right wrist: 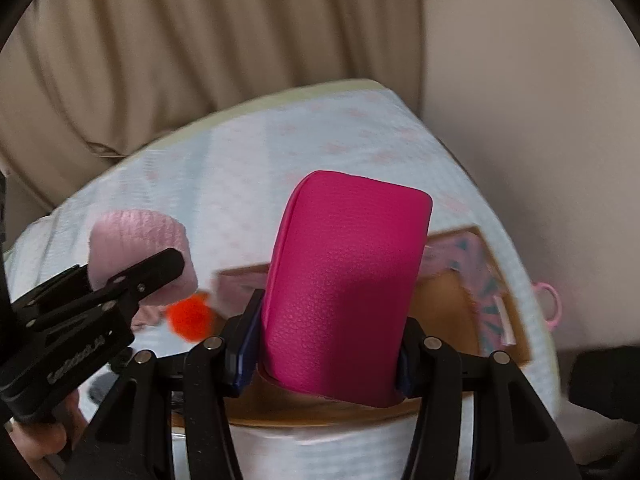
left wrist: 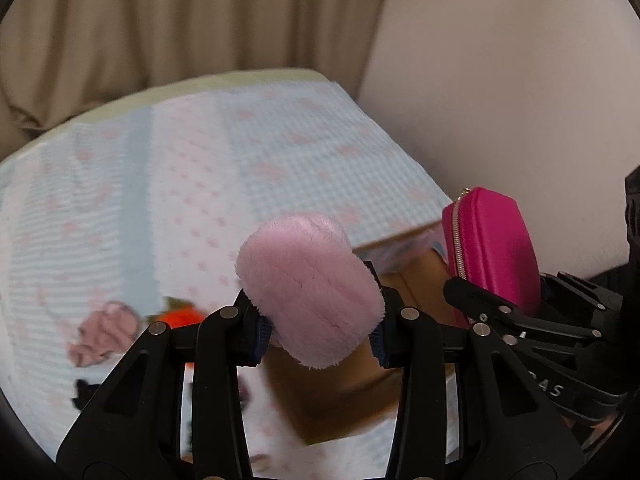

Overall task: Organize soft objects
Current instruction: 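Carry pink tie and magenta pouch into the cardboard box and release both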

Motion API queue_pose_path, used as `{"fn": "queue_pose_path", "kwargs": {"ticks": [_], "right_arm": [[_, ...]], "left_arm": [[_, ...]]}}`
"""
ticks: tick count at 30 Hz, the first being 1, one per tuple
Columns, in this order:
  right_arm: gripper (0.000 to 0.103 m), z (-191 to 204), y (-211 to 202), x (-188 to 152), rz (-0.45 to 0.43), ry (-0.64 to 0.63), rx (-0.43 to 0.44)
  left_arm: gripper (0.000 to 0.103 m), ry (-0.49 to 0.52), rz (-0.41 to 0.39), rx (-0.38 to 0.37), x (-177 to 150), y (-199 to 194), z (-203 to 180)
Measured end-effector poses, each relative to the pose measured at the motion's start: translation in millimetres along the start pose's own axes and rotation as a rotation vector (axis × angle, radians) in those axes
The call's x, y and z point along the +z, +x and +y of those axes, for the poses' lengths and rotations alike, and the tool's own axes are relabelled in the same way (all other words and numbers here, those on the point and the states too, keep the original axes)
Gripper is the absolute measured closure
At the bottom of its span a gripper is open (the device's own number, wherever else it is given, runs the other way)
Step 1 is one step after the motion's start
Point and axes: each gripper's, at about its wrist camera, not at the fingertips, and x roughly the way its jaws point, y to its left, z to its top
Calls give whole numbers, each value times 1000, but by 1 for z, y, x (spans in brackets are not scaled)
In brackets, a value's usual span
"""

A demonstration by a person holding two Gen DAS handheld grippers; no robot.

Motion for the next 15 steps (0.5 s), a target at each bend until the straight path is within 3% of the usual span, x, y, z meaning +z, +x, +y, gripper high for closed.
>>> {"fn": "queue_pose_path", "kwargs": {"ticks": [7,15], "right_arm": [[53,-62,47,-10,129,51,-21],[53,-94,98,-23,252,84,2]], "left_arm": [[68,48,109,10,-15,68,-52],[68,74,262,44,-49,139,-54]]}}
